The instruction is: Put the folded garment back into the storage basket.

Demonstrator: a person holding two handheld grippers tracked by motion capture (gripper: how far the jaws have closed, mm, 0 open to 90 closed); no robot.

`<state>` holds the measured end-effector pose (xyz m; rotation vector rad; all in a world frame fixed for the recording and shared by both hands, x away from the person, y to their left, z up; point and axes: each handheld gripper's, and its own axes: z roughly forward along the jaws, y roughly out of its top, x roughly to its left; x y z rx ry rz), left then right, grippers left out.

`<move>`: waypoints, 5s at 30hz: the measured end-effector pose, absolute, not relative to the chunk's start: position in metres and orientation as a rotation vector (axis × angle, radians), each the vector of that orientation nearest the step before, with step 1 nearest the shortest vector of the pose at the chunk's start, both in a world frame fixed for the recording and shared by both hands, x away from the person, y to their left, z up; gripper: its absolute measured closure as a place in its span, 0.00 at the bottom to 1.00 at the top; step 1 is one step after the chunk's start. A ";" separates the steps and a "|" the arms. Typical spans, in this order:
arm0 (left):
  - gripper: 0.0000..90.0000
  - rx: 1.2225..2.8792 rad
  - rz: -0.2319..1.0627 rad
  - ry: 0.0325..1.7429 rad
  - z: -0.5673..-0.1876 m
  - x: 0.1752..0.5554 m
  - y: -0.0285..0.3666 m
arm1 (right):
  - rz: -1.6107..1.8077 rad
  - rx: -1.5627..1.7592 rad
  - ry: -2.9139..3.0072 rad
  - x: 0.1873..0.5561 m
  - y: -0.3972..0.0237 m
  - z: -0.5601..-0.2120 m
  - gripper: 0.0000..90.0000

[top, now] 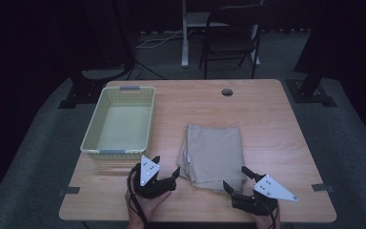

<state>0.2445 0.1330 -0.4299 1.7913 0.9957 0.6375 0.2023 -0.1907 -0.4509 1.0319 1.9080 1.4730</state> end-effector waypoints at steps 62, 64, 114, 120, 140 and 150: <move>0.25 1.823 0.625 0.959 -0.405 0.285 0.113 | 1.462 1.027 1.903 0.201 -0.190 -0.451 0.21; 0.25 1.827 0.621 0.957 -0.405 0.287 0.111 | 1.461 1.026 1.900 0.201 -0.189 -0.451 0.21; 0.25 1.854 0.612 0.973 -0.393 0.329 0.088 | 1.459 1.025 1.875 0.199 -0.190 -0.451 0.21; 0.25 1.865 0.608 0.976 -0.393 0.335 0.083 | 1.460 1.025 1.878 0.199 -0.190 -0.451 0.21; 0.25 1.888 0.595 1.004 -0.401 0.353 0.078 | 1.463 1.019 1.883 0.199 -0.190 -0.451 0.21; 0.25 1.886 0.585 1.021 -0.405 0.360 0.078 | 1.463 1.017 1.882 0.199 -0.190 -0.451 0.21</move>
